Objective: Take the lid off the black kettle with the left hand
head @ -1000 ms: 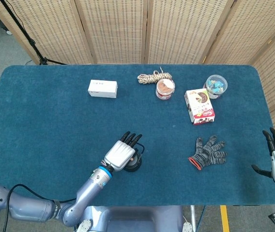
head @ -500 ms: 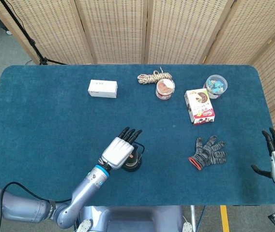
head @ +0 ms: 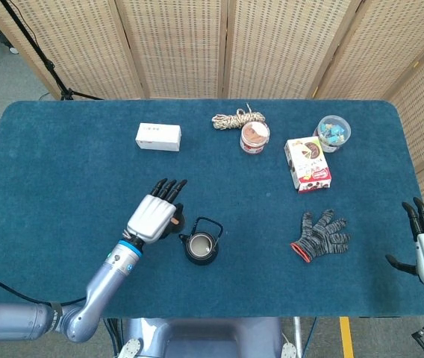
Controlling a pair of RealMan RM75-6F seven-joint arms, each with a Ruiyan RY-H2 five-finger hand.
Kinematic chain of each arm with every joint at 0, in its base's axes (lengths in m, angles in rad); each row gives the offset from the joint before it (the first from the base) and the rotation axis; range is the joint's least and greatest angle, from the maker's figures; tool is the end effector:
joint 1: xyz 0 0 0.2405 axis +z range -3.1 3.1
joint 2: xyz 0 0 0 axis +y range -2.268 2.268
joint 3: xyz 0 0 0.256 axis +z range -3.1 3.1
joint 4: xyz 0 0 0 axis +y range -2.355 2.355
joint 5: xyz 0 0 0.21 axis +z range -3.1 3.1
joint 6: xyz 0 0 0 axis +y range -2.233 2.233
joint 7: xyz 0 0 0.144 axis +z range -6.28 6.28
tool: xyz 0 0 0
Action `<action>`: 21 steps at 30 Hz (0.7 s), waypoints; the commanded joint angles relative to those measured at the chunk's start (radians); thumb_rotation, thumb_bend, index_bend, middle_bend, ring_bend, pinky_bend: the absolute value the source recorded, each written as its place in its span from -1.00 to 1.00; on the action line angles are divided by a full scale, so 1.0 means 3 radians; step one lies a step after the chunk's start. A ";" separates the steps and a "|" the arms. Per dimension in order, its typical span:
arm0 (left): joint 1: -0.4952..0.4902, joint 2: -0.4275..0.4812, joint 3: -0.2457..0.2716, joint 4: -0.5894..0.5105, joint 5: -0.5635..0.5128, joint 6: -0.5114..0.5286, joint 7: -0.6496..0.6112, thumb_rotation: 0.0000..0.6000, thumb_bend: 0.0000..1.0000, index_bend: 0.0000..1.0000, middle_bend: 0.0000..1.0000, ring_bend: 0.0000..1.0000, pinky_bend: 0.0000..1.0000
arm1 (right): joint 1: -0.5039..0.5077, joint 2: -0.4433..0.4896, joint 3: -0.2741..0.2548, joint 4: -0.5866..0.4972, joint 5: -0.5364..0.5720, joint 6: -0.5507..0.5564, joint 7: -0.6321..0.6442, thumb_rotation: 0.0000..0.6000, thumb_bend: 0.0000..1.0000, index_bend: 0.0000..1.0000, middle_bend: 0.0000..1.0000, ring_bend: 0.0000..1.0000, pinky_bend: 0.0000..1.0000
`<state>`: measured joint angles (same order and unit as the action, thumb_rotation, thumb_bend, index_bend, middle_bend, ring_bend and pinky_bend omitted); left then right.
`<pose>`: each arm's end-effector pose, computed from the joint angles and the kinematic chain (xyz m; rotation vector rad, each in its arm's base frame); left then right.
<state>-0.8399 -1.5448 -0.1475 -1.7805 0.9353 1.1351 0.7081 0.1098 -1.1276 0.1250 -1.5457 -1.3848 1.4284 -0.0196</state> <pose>-0.0802 0.3070 -0.0147 -1.9439 -0.8119 -0.9125 -0.3301 -0.2050 0.1739 1.2987 -0.8698 0.8356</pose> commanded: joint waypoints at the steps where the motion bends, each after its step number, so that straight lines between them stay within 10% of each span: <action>1: 0.0075 0.0005 0.0060 0.0332 -0.0053 -0.0182 -0.0269 1.00 -0.23 0.27 -1.00 -1.00 -1.00 | 0.0005 -0.0006 -0.0004 0.0004 0.0001 -0.0013 -0.0012 1.00 -1.00 -1.00 -1.00 -1.00 -1.00; 13: 0.0075 -0.0310 0.0103 0.0998 -0.0111 -0.0387 -0.0435 1.00 -0.23 0.24 -1.00 -1.00 -1.00 | 0.0030 -0.0042 -0.0010 0.0033 0.0032 -0.0068 -0.0060 1.00 -1.00 -1.00 -1.00 -1.00 -1.00; 21: 0.0135 -0.0115 0.0099 0.0731 -0.0147 -0.0356 -0.0421 1.00 -0.71 -0.95 -1.00 -1.00 -1.00 | 0.0024 -0.0036 -0.0010 0.0025 0.0023 -0.0050 -0.0055 1.00 -1.00 -1.00 -1.00 -1.00 -1.00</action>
<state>-0.8065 -1.6009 -0.1181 -1.5372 0.8910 1.0207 0.5792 0.1171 -1.1384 0.1218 -1.5381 -1.3780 1.4133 -0.0360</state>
